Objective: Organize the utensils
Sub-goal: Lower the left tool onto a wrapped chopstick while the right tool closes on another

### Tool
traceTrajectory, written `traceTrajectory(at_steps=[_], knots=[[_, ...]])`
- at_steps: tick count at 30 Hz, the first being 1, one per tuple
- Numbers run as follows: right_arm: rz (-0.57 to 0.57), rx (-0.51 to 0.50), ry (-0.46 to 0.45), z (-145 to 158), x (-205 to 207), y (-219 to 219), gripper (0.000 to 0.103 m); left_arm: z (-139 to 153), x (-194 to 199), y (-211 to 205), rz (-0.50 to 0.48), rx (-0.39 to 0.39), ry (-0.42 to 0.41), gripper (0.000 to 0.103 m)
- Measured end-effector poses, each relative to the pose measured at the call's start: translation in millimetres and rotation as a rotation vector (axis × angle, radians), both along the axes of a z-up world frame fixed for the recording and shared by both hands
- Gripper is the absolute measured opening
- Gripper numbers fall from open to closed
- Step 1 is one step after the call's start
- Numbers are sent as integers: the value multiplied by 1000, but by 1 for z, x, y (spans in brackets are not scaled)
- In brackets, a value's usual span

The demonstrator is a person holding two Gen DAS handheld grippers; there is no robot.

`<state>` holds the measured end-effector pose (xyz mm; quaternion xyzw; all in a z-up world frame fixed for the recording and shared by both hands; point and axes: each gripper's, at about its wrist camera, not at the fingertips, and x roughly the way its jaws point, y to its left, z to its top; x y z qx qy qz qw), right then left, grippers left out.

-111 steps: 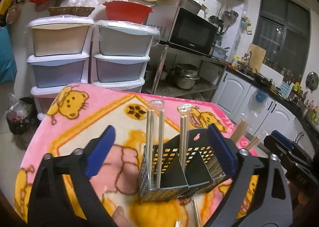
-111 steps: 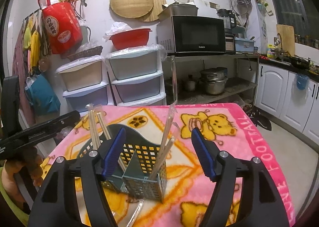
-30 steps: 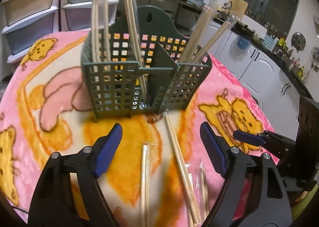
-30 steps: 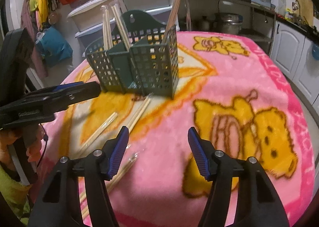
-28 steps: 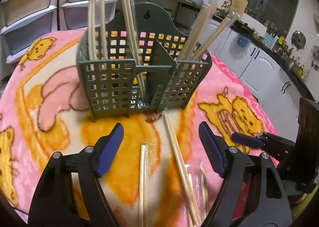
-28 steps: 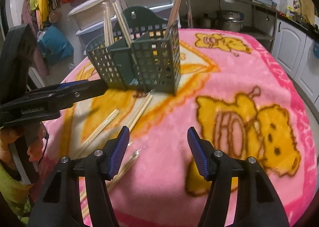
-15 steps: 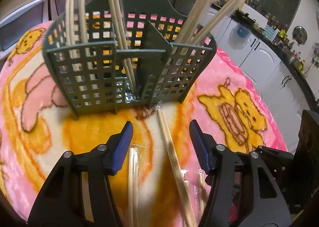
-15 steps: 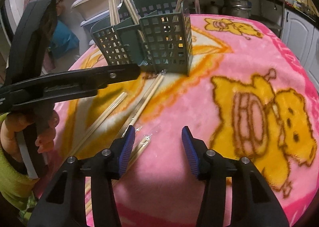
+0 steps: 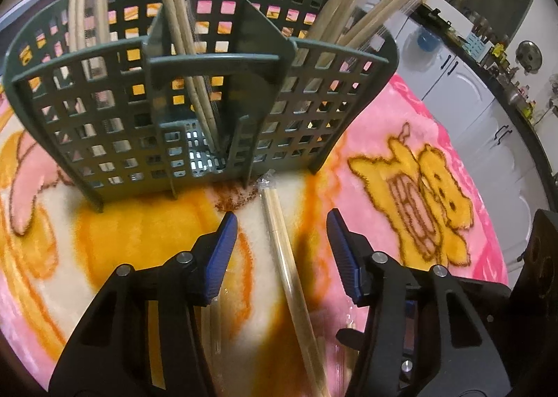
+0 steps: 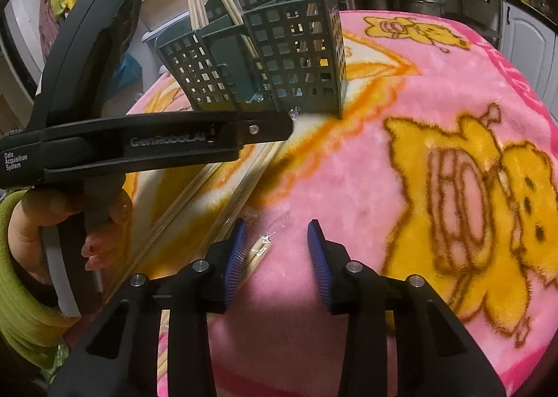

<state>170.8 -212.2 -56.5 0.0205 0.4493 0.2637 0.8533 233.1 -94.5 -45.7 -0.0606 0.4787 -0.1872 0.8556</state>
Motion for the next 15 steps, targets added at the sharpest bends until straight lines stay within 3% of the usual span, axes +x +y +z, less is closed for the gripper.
traceTrajectory(at_steps=[15], knots=[[7,-5,4,-4,0,3,18,-16,17,-10,28,2,57,33]])
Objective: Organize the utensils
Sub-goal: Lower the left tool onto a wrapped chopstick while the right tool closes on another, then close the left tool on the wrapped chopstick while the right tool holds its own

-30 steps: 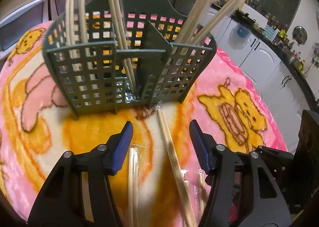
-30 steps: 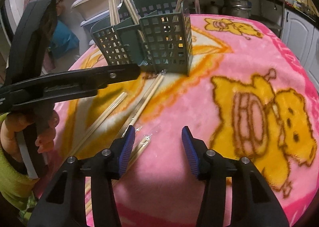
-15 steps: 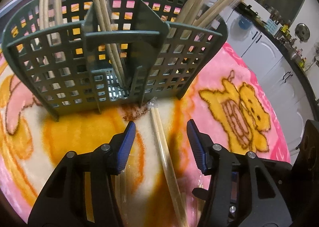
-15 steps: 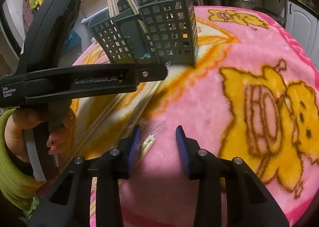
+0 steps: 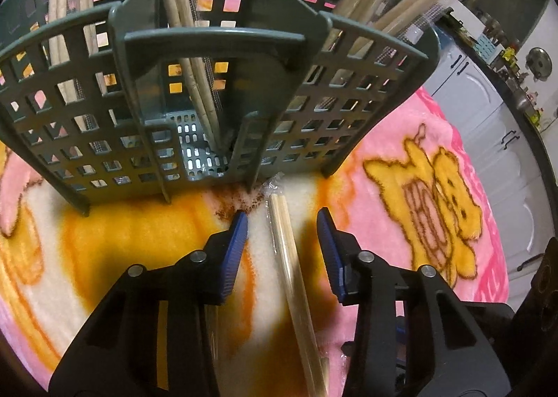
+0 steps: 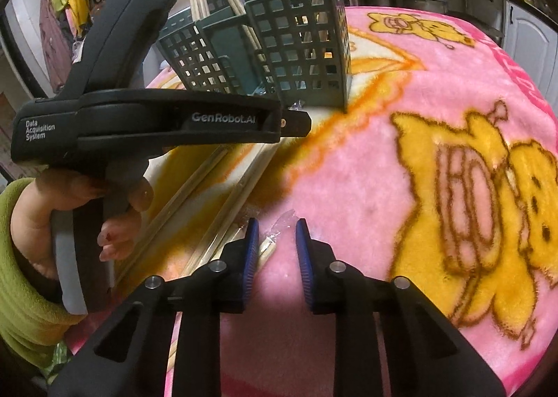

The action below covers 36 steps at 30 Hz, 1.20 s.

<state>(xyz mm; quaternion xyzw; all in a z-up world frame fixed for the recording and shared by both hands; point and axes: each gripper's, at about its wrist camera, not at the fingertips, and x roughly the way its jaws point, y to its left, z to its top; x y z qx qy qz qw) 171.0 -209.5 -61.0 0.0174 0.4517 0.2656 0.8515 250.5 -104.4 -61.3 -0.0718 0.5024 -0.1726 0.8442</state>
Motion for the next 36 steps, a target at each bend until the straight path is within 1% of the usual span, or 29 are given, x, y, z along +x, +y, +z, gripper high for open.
traceTrajectory(at_steps=[5,11,18,25,31,36], knots=[[-7,12,2,0,0,-2,11,-3,4,2,7,10,3,23],[-16,13,-5,2,1,-4,8,-4,4,3,6,13,3,18],[-48,19,-17,6,3,-13,7,-5,5,8,5,-5,7,16],[-73,27,-41,13,5,-21,6,-6,3,17,6,-16,14,10],[-97,36,-57,19,6,-30,6,-5,2,27,2,-34,22,6],[-117,44,-72,25,5,-36,6,6,-4,34,3,-54,-4,4]])
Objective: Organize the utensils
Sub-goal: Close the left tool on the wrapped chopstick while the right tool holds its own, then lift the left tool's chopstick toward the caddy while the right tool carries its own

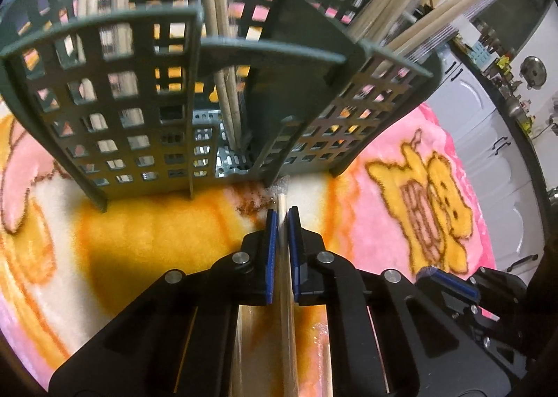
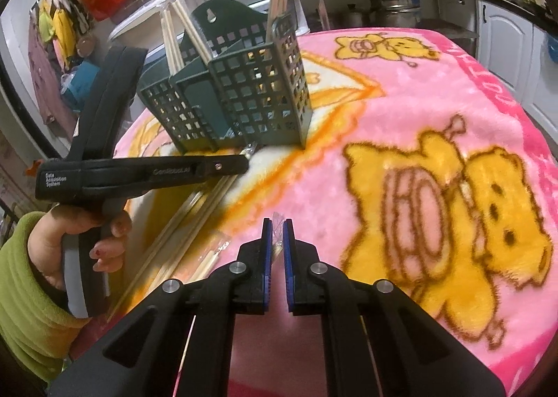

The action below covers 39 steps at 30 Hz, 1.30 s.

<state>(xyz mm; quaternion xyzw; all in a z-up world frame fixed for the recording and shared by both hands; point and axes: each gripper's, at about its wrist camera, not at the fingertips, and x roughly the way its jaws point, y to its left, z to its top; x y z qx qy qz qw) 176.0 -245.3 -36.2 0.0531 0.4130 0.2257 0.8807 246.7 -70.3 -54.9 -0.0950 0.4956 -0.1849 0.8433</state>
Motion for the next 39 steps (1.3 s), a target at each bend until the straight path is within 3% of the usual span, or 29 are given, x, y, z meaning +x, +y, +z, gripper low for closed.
traceTrajectory(at_steps=[19,30,39], knots=[[-17,22,-75,29,-5,-3,6,69,-34,18,18,-44,-186,4],[8,16,-163,61,-10,7,5,101,-53,20,45,-62,-300,4],[41,22,-236,91,-14,17,5,119,-60,34,68,-74,-344,4]])
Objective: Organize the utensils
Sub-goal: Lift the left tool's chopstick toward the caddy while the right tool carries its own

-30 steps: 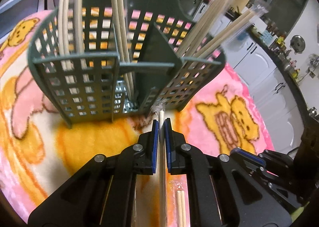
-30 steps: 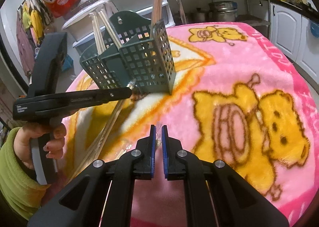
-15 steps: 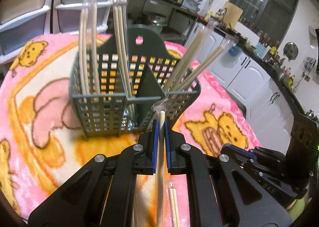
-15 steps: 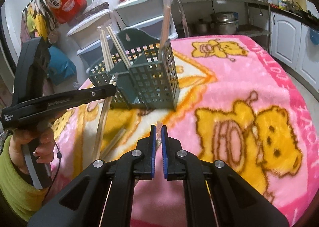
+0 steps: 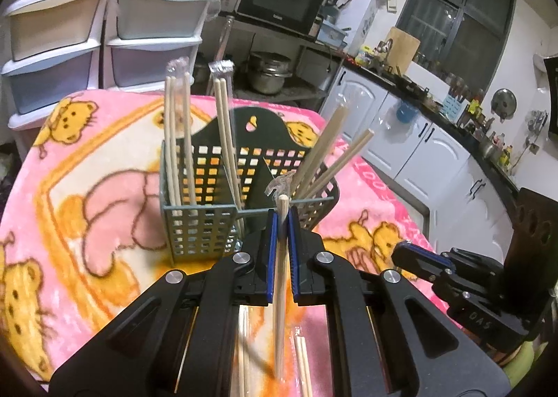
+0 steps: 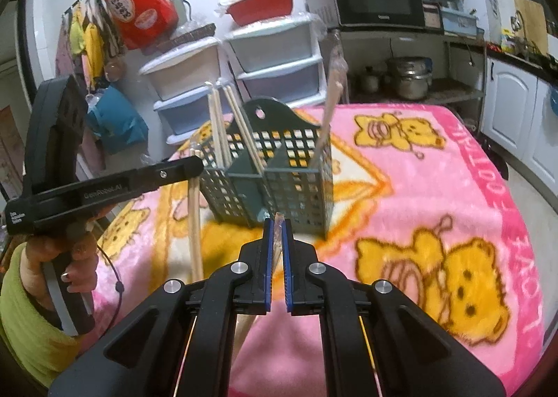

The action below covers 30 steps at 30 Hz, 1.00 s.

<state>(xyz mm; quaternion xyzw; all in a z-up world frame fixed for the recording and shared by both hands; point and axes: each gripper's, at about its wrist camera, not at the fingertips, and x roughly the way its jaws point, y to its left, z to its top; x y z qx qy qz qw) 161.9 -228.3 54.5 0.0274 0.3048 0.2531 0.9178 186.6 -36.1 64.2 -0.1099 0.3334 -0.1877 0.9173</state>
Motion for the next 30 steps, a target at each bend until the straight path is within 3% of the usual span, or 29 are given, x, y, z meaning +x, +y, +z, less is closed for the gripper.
traceTrajectory(at_steps=[19,30], knots=[[30,28,-168,60,-7,14,4,24,-7,21,38,-35,-63,4],[33,60,-235,87,-8,19,4,55,-5,28,49,-39,-133,3]])
